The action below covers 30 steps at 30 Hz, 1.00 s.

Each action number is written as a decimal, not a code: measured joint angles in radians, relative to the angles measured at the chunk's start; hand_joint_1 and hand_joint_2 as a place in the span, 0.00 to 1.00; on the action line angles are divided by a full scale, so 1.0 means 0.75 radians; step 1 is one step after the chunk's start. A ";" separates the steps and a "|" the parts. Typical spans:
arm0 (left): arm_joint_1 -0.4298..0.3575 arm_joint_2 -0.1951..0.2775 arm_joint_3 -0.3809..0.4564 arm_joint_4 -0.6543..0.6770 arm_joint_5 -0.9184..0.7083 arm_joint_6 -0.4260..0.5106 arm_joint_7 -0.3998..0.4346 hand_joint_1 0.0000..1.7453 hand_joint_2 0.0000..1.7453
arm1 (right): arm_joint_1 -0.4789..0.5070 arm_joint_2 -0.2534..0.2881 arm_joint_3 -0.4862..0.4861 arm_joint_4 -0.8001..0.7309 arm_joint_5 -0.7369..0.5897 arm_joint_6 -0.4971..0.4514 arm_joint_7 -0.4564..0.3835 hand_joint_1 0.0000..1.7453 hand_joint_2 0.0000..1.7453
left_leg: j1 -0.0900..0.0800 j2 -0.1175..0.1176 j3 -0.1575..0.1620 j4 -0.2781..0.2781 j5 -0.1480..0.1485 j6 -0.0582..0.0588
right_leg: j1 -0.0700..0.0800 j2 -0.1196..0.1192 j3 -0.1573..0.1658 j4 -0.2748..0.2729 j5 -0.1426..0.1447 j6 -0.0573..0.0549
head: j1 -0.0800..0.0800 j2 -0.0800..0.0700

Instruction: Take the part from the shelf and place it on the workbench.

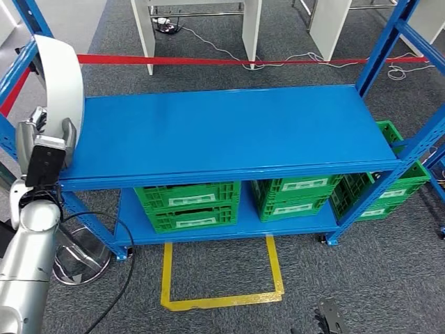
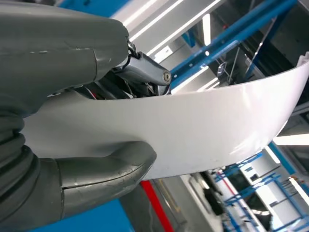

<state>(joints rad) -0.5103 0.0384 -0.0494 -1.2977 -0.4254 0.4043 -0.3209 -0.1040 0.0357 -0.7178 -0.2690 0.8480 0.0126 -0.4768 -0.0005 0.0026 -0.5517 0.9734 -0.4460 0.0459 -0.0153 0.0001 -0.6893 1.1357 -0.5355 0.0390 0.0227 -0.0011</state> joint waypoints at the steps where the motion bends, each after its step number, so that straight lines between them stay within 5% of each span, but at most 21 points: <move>1: -0.002 -0.001 0.000 -0.011 0.026 0.000 0.000 1.00 1.00 | 0.001 0.001 0.000 0.000 0.000 -0.003 0.001 0.00 1.00 | -0.002 0.001 -0.020 0.001 0.015 0.002 | -0.001 0.000 -0.025 0.094 -0.054 0.004 | 0.002 0.000; 2: -0.001 -0.001 0.000 -0.019 0.052 0.001 -0.004 1.00 1.00 | 0.001 0.002 -0.001 0.000 0.000 -0.005 0.003 0.00 1.00 | -0.004 0.001 -0.040 0.003 0.030 0.002 | -0.002 0.000 -0.038 0.170 -0.080 0.008 | 0.003 0.000; 4: 0.003 -0.001 0.000 -0.029 0.093 0.007 -0.019 1.00 1.00 | 0.003 0.002 -0.002 0.000 0.000 -0.011 0.005 0.00 1.00 | -0.006 0.001 -0.081 0.009 0.058 -0.001 | -0.002 0.000 -0.006 0.200 -0.048 0.009 | 0.003 0.000; 6: 0.006 0.000 0.004 -0.041 0.121 0.017 -0.031 1.00 1.00 | 0.000 0.002 -0.003 0.000 0.000 -0.013 0.008 0.00 1.00 | -0.006 0.001 -0.118 0.020 0.081 -0.009 | -0.003 0.000 0.113 0.051 0.011 0.005 | 0.003 0.000; 8: 0.006 0.004 0.013 -0.054 0.143 0.026 -0.042 1.00 1.00 | -0.004 0.002 -0.004 0.000 0.000 -0.014 0.010 0.00 1.00 | -0.009 0.001 -0.143 0.034 0.101 -0.022 | -0.001 0.002 0.239 -0.132 0.002 -0.002 | 0.002 0.000; 10: 0.006 0.009 0.020 -0.062 0.156 0.031 -0.049 1.00 1.00 | -0.005 0.002 -0.004 0.000 0.001 -0.015 0.013 0.00 1.00 | -0.010 0.001 -0.153 0.037 0.124 -0.038 | 0.005 0.004 0.271 -0.199 -0.018 -0.015 | 0.002 0.000; 12: 0.009 0.013 0.026 -0.065 0.164 0.032 -0.052 1.00 1.00 | -0.004 0.006 -0.005 0.001 0.001 -0.015 0.015 0.00 1.00 | -0.007 -0.002 -0.163 0.039 0.124 -0.054 | 0.004 -0.002 0.248 -0.197 0.004 -0.039 | 0.003 0.000; 13: 0.011 0.016 0.028 -0.065 0.165 0.033 -0.052 1.00 1.00 | -0.005 0.008 -0.006 0.002 0.002 -0.015 0.015 0.00 1.00 | -0.004 -0.003 -0.173 0.060 0.090 -0.062 | 0.002 -0.004 0.238 -0.199 0.020 -0.052 | 0.000 0.000; 16: 0.015 0.025 0.033 -0.067 0.169 0.034 -0.052 1.00 1.00 | -0.005 0.011 -0.008 0.002 0.002 -0.016 0.016 0.00 1.00 | 0.003 -0.004 -0.228 0.283 -0.112 -0.085 | 0.000 -0.007 0.187 -0.198 0.072 -0.071 | -0.007 0.000; 18: 0.020 0.028 0.033 -0.067 0.171 0.034 -0.052 1.00 1.00 | -0.003 0.011 -0.009 0.002 0.002 -0.016 0.016 0.00 1.00 | 0.007 -0.004 -0.235 0.428 -0.166 -0.092 | 0.001 -0.007 0.145 -0.195 0.104 -0.069 | -0.007 0.000; 20: 0.024 0.029 0.033 -0.068 0.171 0.034 -0.052 1.00 1.00 | -0.003 0.012 -0.010 0.002 0.002 -0.016 0.016 0.00 1.00 | 0.008 -0.004 -0.160 0.391 -0.115 -0.090 | 0.001 -0.007 0.106 -0.190 0.131 -0.063 | -0.007 0.000; 22: 0.022 0.030 0.033 -0.071 0.171 0.034 -0.052 1.00 1.00 | -0.004 0.012 -0.010 0.002 0.002 -0.015 0.016 0.00 1.00 | 0.007 -0.004 -0.013 0.195 -0.078 -0.079 | 0.003 -0.007 0.077 -0.183 0.154 -0.055 | -0.007 0.000; 24: 0.020 0.032 0.033 -0.079 0.171 0.034 -0.053 1.00 1.00 | -0.005 0.012 -0.010 0.002 0.002 -0.016 0.016 0.00 1.00 | 0.002 -0.006 0.087 0.039 -0.093 -0.065 | 0.005 -0.006 0.064 -0.183 0.178 -0.043 | -0.006 0.000; 27: 0.017 0.033 0.034 -0.083 0.171 0.035 -0.054 1.00 1.00 | -0.003 0.012 -0.011 0.003 0.002 -0.016 0.016 0.00 1.00 | -0.002 -0.004 0.081 0.002 -0.081 -0.040 | 0.003 -0.004 0.054 -0.192 0.207 -0.018 | -0.012 0.000; 28: 0.015 0.033 0.034 -0.083 0.171 0.035 -0.054 1.00 1.00 | -0.002 0.012 -0.011 0.003 0.002 -0.016 0.016 0.00 1.00 | 0.001 -0.002 0.067 -0.002 -0.064 -0.029 | 0.003 -0.003 0.040 -0.178 0.184 -0.011 | -0.011 0.000; 30: 0.014 0.032 0.034 -0.083 0.172 0.035 -0.054 1.00 1.00 | -0.001 0.013 -0.012 0.003 0.002 -0.016 0.016 0.00 1.00 | 0.005 0.003 0.027 -0.009 -0.025 -0.012 | 0.001 -0.002 -0.007 -0.070 0.064 -0.004 | -0.006 0.000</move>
<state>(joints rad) -0.5001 0.0624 -0.0241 -1.3598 -0.2964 0.4304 -0.3613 -0.1044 0.0457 -0.7265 -0.2667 0.8498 0.0010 -0.4649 0.0035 0.0046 -0.5315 0.9665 -0.4648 0.0370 -0.0142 -0.0012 -0.6945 1.0833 -0.4875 0.0362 0.0181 -0.0014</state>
